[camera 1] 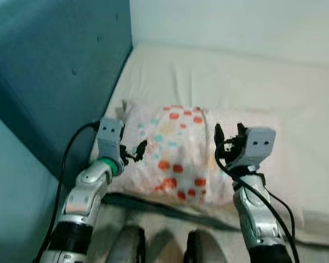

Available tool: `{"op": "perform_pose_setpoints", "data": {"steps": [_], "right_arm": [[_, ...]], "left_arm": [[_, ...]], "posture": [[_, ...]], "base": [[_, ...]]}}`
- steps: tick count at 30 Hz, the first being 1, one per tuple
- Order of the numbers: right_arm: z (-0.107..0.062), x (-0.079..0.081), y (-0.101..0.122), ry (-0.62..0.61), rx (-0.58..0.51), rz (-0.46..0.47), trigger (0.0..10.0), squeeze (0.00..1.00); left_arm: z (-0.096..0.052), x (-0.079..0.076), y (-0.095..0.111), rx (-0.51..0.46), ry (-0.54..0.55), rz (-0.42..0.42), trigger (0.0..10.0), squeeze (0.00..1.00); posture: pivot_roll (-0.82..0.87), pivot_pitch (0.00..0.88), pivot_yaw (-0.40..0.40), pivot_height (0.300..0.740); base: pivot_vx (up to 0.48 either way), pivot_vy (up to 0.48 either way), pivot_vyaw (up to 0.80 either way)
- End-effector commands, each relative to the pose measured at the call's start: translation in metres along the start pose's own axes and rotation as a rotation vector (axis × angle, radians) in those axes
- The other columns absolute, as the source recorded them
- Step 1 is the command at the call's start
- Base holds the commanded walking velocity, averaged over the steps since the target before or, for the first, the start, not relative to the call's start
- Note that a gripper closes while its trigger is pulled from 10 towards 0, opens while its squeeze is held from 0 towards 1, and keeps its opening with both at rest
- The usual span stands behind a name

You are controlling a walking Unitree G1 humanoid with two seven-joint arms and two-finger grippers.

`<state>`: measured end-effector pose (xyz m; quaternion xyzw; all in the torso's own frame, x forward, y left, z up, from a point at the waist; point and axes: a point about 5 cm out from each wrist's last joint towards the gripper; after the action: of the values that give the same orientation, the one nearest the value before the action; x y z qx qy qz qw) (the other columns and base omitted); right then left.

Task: Clean up the room

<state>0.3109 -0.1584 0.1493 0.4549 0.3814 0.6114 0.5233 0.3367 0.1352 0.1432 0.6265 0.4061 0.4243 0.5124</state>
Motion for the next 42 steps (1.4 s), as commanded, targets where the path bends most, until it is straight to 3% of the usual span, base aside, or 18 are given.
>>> {"op": "perform_pose_setpoints", "data": {"steps": [1, 8, 10, 12, 14, 15, 17, 24, 26, 27, 30, 31, 32, 37, 38, 40, 41, 42], "right_arm": [[-0.008, -0.006, -0.015, -0.064, 0.069, 0.044, 10.0, 0.0], [-0.019, 0.0, -0.027, -0.142, 0.119, 0.152, 10.0, 0.0], [-0.024, 0.003, -0.029, -0.159, 0.117, 0.176, 10.0, 0.0], [-0.025, 0.004, -0.028, -0.157, 0.11, 0.175, 10.0, 0.0], [-0.028, 0.006, -0.023, -0.135, 0.083, 0.142, 10.0, 0.0], [-0.028, 0.006, -0.023, -0.135, 0.083, 0.142, 10.0, 0.0], [-0.033, 0.007, -0.017, -0.108, 0.053, 0.074, 10.0, 0.0], [-0.041, 0.009, -0.015, -0.116, 0.06, 0.063, 10.0, 0.0], [-0.055, 0.012, -0.02, -0.165, 0.132, 0.172, 10.0, 0.0], [-0.055, 0.012, -0.02, -0.165, 0.132, 0.172, 10.0, 0.0], [-0.073, 0.023, -0.026, -0.259, 0.303, 0.616, 10.0, 0.0], [-0.073, 0.023, -0.026, -0.259, 0.303, 0.616, 10.0, 0.0], [-0.079, 0.022, -0.024, -0.311, 0.349, 0.8, 10.0, 0.0], [-0.09, 0.011, -0.02, -0.412, 0.388, 0.942, 10.0, 0.0], [-0.096, 0.006, -0.017, -0.449, 0.401, 0.954, 10.0, 0.0], [-0.1, 0.003, -0.015, -0.472, 0.409, 0.957, 10.0, 0.0], [-0.105, 0.0, -0.017, -0.513, 0.434, 0.967, 10.0, 0.0], [-0.105, 0.0, -0.017, -0.513, 0.434, 0.967, 10.0, 0.0]], "left_arm": [[0.003, 0.002, 0.002, -0.001, 0.004, 0.012, 10.0, 0.0], [0.007, 0.016, 0.008, -0.013, 0.056, 0.061, 10.0, 0.0], [0.014, 0.037, 0.021, -0.038, 0.149, 0.061, 10.0, 0.0], [0.016, 0.048, 0.028, -0.052, 0.192, 0.047, 10.0, 0.0], [0.017, 0.071, 0.044, -0.084, 0.26, 0.022, 10.0, 1.0], [0.017, 0.071, 0.044, -0.084, 0.26, 0.022, 10.0, 1.0], [0.015, 0.094, 0.057, -0.107, 0.305, 0.029, 10.0, 1.0], [0.013, 0.108, 0.06, -0.083, 0.339, 0.039, 10.0, 1.0], [0.016, 0.116, 0.053, 0.004, 0.333, 0.009, 10.0, 1.0], [0.016, 0.116, 0.053, 0.004, 0.333, 0.009, 10.0, 1.0], [0.016, 0.127, 0.045, 0.084, 0.42, -0.082, 10.0, 1.0], [0.016, 0.127, 0.045, 0.084, 0.42, -0.082, 10.0, 1.0], [0.016, 0.13, 0.044, 0.107, 0.448, -0.092, 10.0, 1.0], [0.02, 0.128, 0.054, 0.072, 0.393, -0.068, 10.0, 1.0], [0.026, 0.119, 0.071, -0.014, 0.285, -0.06, 10.0, 0.58], [0.029, 0.112, 0.084, -0.075, 0.208, -0.051, 10.0, 0.58], [0.033, 0.104, 0.098, -0.135, 0.124, -0.028, 10.0, 0.42], [0.033, 0.104, 0.098, -0.135, 0.124, -0.028, 10.0, 0.42]], "posture": [[-0.02, 0.159, 0.049, 0.575], [-0.02, 0.161, 0.052, 0.545], [-0.02, 0.161, 0.054, 0.536], [-0.02, 0.161, 0.054, 0.536], [-0.02, 0.162, 0.061, 0.536], [-0.02, 0.162, 0.061, 0.536], [-0.02, 0.165, 0.061, 0.536], [-0.02, 0.173, 0.058, 0.536], [-0.02, 0.178, 0.056, 0.536], [-0.02, 0.178, 0.056, 0.536], [-0.02, 0.185, 0.056, 0.536], [-0.02, 0.185, 0.056, 0.536], [-0.03, 0.194, 0.047, 0.536], [-0.03, 0.198, 0.041, 0.536], [-0.03, 0.196, 0.036, 0.536], [-0.03, 0.196, 0.036, 0.536], [-0.04, 0.194, 0.023, 0.536], [-0.04, 0.194, 0.023, 0.536]], "base": [[0.0, 0.0, 0.0], [0.0, 0.0, 0.0], [0.0, 0.0, 0.0], [0.0, 0.0, 0.0], [0.0, 0.0, 0.0], [0.0, 0.0, 0.0], [0.0, 0.0, 0.0], [0.0, 0.0, 0.0], [0.0, 0.0, 0.0], [0.0, 0.0, 0.0], [0.0, 0.0, 0.0], [0.0, 0.0, 0.0], [0.0, 0.0, 0.0], [0.0, 0.0, 0.0], [0.0, 0.0, 0.0], [0.0, 0.0, 0.0], [0.0, 0.0, 0.0], [0.0, 0.0, 0.0]]}}
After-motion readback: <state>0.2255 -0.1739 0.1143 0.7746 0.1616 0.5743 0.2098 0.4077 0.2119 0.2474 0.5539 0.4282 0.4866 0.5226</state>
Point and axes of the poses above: a point about 5 cm out from each wrist's last joint towards the gripper, its own z axis pointing out of the wrist towards the gripper, its own y axis along the axis of the wrist's last joint, x = y × z, and after that the axes turned 8 degrees about z, right-handed
